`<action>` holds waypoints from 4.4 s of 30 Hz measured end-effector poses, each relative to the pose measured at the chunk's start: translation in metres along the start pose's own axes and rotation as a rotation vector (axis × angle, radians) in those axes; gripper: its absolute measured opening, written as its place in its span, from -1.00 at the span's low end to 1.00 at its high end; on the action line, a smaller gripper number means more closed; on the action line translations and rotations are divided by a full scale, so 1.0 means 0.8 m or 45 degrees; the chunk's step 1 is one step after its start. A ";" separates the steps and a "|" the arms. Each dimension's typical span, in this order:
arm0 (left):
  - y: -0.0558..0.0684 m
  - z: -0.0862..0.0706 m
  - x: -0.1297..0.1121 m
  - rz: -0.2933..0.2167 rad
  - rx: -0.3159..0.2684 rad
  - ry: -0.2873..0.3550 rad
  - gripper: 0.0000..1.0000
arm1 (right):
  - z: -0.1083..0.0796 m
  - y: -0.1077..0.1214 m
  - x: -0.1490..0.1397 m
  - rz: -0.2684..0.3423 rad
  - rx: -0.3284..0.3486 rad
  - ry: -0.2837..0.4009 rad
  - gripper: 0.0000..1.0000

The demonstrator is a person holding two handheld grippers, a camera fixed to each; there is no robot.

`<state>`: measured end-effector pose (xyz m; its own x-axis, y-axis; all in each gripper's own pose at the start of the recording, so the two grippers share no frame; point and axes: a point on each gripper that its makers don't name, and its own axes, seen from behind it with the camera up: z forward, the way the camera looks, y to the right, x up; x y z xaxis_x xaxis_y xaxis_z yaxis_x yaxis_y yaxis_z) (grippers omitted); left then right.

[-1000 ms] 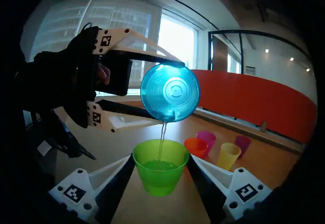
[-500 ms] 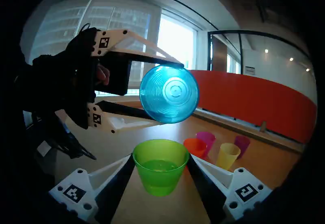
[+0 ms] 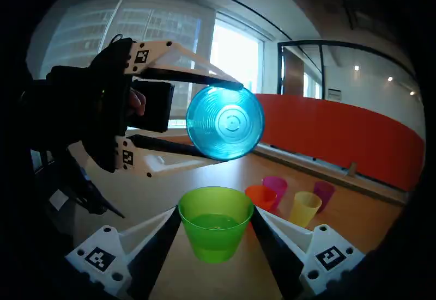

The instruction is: Pour water

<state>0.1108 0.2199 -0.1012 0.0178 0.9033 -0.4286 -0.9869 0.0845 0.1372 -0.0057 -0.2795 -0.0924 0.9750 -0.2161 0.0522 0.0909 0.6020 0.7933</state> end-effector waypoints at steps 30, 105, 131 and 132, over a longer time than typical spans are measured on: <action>0.023 -0.007 -0.036 -0.553 -0.054 -0.043 0.74 | -0.001 0.007 0.008 -0.004 -0.019 0.010 0.86; 0.184 0.020 -0.155 -1.745 -0.414 -0.453 0.73 | -0.025 0.117 -0.019 0.004 -0.149 -0.242 0.85; 0.221 0.037 -0.156 -1.791 -0.504 -0.527 0.75 | -0.043 0.195 -0.034 0.022 -0.239 -0.349 0.85; 0.222 0.037 -0.156 -1.791 -0.504 -0.530 0.75 | -0.043 0.197 -0.036 0.025 -0.240 -0.352 0.86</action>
<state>-0.0618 0.1349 0.0032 0.9282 0.2433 0.2815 -0.1062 0.8983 -0.4263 -0.0121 -0.1522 0.0101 0.8874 -0.3880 0.2491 0.1342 0.7342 0.6655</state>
